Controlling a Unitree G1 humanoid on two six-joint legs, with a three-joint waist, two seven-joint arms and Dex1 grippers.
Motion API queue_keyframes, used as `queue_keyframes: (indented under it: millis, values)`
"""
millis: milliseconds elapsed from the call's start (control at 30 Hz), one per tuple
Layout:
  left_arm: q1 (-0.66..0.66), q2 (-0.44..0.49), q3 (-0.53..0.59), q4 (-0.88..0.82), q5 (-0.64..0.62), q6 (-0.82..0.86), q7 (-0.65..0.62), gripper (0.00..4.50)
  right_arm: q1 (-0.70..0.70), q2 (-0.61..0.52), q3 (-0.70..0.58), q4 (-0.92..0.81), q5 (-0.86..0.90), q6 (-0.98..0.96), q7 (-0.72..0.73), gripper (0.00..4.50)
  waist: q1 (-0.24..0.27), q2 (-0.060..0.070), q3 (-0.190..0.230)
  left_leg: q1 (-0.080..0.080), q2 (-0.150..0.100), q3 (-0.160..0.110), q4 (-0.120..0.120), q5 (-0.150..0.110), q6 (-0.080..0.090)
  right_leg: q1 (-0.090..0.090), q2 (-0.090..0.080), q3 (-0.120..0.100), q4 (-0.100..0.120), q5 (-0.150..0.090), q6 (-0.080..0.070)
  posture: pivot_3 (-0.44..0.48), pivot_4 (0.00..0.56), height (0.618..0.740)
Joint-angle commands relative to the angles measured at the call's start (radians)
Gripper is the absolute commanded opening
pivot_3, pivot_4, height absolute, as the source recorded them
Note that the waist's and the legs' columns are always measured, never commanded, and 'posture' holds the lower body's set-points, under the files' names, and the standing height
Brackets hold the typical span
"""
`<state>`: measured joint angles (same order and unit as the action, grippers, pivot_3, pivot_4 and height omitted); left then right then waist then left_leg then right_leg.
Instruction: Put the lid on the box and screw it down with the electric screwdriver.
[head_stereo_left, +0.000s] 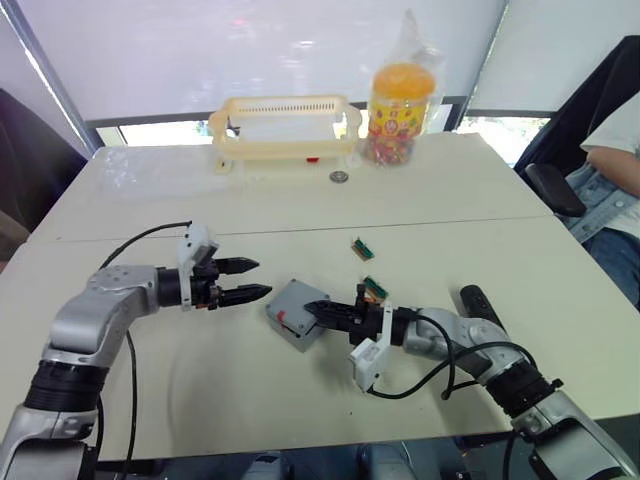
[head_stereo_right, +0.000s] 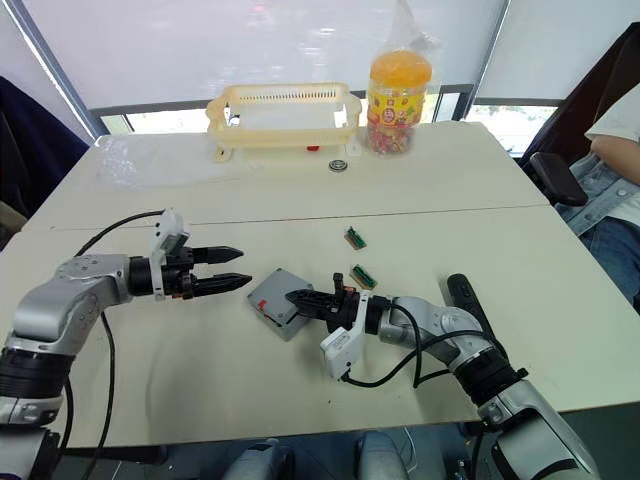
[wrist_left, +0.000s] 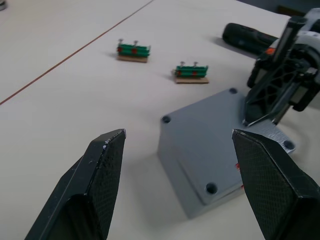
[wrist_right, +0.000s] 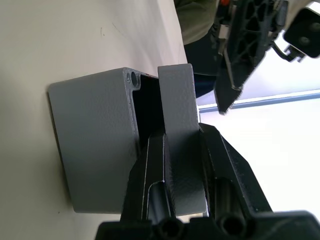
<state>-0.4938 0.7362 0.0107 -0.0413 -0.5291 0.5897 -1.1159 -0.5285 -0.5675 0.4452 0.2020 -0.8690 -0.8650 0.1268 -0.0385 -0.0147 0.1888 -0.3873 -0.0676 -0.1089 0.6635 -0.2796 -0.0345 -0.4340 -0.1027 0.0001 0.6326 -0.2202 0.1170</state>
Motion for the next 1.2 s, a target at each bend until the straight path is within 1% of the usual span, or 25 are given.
queue_keyframes:
  millis: [33, 133, 300, 533, 600, 667, 733, 767, 833, 1200]
  values:
    - [-0.044, -0.015, -0.033, -0.013, 0.018, -0.026, -0.021, 3.46, 0.005, -0.006, 0.016, -0.008, -0.002, -0.009, 0.0, 0.19, -0.001, 0.0, 0.0, 0.0, 0.0, 0.0, 0.0, 0.0, 0.0, 0.0, 0.0, 0.0, 0.0, 0.0, 0.0, 0.0, 0.15, 0.74]
    - [-0.068, -0.043, -0.073, 0.012, 0.047, -0.051, -0.031, 3.46, 0.004, -0.003, 0.018, -0.007, -0.006, -0.004, -0.003, 0.19, -0.002, 0.0, 0.0, 0.001, 0.0, 0.0, 0.0, 0.0, 0.0, 0.001, 0.0, 0.0, 0.0, 0.0, 0.0, 0.0, 0.15, 0.74]
    - [-0.074, -0.057, -0.127, 0.062, 0.117, -0.124, -0.058, 3.46, 0.006, -0.001, 0.018, -0.013, -0.01, 0.003, -0.01, 0.19, -0.003, 0.0, 0.0, 0.001, 0.0, 0.0, 0.0, 0.0, 0.0, 0.001, 0.0, 0.0, 0.0, 0.0, 0.0, 0.0, 0.15, 0.74]
    - [-0.066, -0.081, -0.16, 0.11, 0.177, -0.193, -0.064, 3.46, 0.017, -0.008, 0.016, -0.034, -0.009, 0.002, -0.01, 0.19, -0.003, 0.0, 0.0, 0.001, 0.0, 0.0, 0.0, 0.0, 0.0, 0.001, 0.0, 0.0, 0.0, 0.0, 0.0, 0.0, 0.15, 0.74]
    - [-0.057, -0.085, -0.166, 0.119, 0.19, -0.205, -0.067, 3.52, 0.023, -0.01, 0.013, -0.051, -0.002, -0.001, -0.009, 1.22, -0.003, 0.0, 0.0, 0.001, 0.0, 0.0, 0.0, 0.0, 0.0, 0.001, 0.0, 0.0, 0.0, 0.0, 0.0, 0.0, 0.15, 0.74]
    - [-0.048, -0.092, -0.168, 0.121, 0.194, -0.207, -0.066, 3.52, 0.03, -0.011, 0.009, -0.068, 0.006, -0.003, -0.007, 2.04, -0.002, 0.0, 0.0, 0.001, 0.0, 0.0, 0.0, 0.0, 0.001, 0.001, 0.0, 0.0, 0.0, 0.0, 0.0, 0.0, 0.15, 0.74]
    - [-0.041, -0.099, -0.171, 0.126, 0.2, -0.214, -0.067, 3.52, 0.034, -0.014, 0.004, -0.087, 0.008, -0.004, -0.005, 3.26, -0.003, 0.0, 0.0, 0.005, 0.0, 0.0, 0.0, 0.0, 0.001, 0.005, 0.0, 0.0, -0.001, 0.0, 0.0, 0.0, 0.15, 0.74]
    - [-0.038, -0.101, -0.173, 0.131, 0.205, -0.219, -0.068, 3.52, 0.035, -0.016, 0.001, -0.097, 0.009, -0.003, -0.001, 3.77, -0.003, 0.0, 0.0, 0.007, 0.0, 0.0, -0.001, -0.001, 0.001, 0.007, 0.0, 0.0, -0.001, 0.0, 0.0, 0.0, 0.15, 0.74]
    - [-0.032, -0.108, -0.177, 0.147, 0.217, -0.233, -0.068, 3.52, 0.038, -0.02, -0.004, -0.115, 0.018, -0.002, 0.011, 4.45, -0.002, 0.0, 0.0, 0.012, 0.0, 0.0, -0.002, -0.001, 0.002, 0.012, 0.0, 0.0, -0.002, 0.0, 0.0, 0.0, 0.15, 0.74]
    - [-0.022, -0.136, -0.2, 0.226, 0.256, -0.282, -0.053, 3.52, 0.082, -0.081, -0.037, -0.187, 0.082, -0.01, 0.074, 4.45, 0.002, 0.001, -0.001, 0.014, 0.001, 0.001, -0.002, -0.001, 0.002, 0.014, 0.0, 0.0, -0.002, 0.0, 0.0, 0.0, 0.15, 0.74]
